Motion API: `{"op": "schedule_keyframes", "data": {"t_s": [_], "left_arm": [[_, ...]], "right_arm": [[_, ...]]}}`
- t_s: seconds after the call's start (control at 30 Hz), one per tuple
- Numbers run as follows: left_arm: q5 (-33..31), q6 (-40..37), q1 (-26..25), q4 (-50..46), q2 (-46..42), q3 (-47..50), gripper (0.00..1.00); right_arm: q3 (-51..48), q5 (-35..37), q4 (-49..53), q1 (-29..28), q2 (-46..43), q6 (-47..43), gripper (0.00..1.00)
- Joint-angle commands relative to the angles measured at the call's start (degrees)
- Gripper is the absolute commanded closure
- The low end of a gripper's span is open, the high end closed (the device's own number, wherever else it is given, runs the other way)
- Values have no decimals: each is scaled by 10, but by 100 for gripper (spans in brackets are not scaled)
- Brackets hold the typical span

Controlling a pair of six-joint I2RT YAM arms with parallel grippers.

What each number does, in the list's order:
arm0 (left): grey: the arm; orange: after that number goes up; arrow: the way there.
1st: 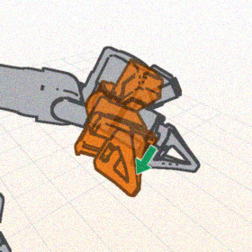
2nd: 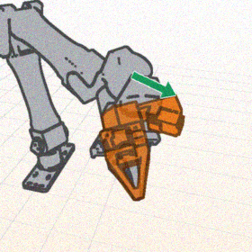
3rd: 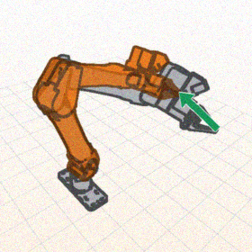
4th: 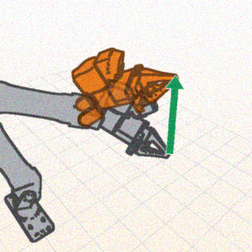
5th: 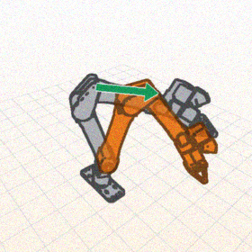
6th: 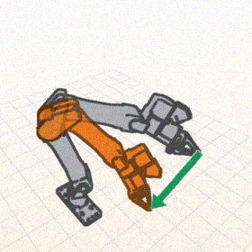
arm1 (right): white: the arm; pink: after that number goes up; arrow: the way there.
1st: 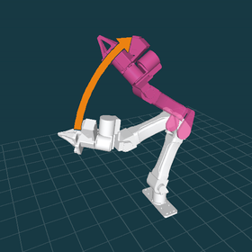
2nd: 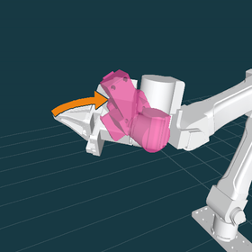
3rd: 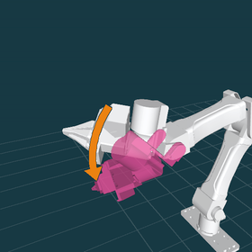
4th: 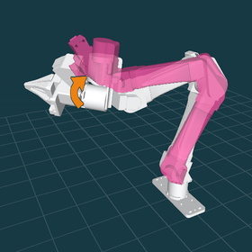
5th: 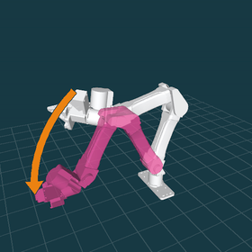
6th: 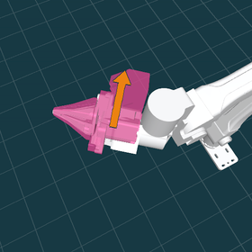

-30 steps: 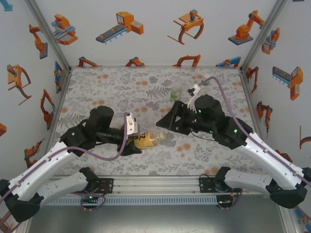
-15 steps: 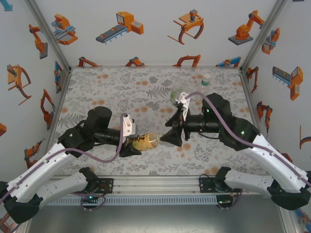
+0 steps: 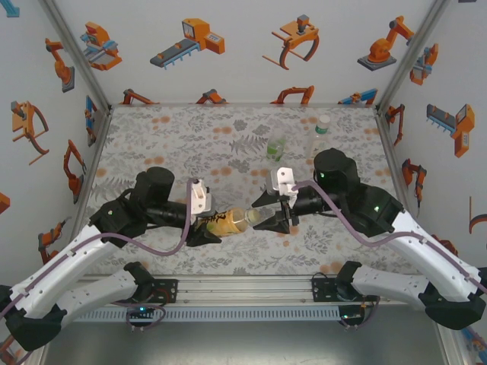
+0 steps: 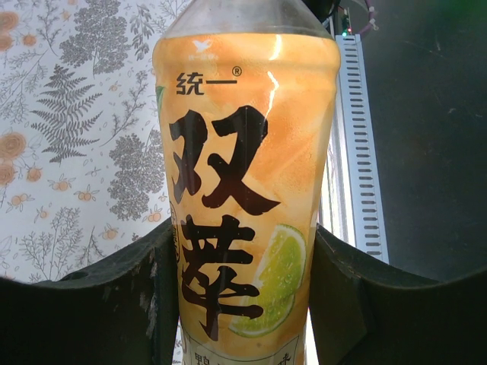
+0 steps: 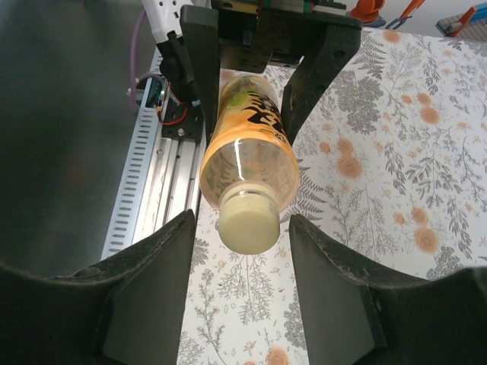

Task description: Screw on the bottle caps

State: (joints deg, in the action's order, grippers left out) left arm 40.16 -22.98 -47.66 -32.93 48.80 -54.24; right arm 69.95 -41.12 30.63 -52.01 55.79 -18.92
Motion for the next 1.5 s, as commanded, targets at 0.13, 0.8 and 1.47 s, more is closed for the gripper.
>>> {"op": "schedule_keyframes", "data": {"t_s": [0.13,0.8,1.47], "left_arm": [[16,-12,-2,11,-9,-7,100],[6,-10,-2,24,1,-7,100],[-51,-12,-2,46,28,-15,100]], "right_arm": [[-10,-1,-31,-2,-10,-19,55],[-61,140,-117,-2,-14,407,100],[-75,302,10,-2,-5,1009,100]]}}
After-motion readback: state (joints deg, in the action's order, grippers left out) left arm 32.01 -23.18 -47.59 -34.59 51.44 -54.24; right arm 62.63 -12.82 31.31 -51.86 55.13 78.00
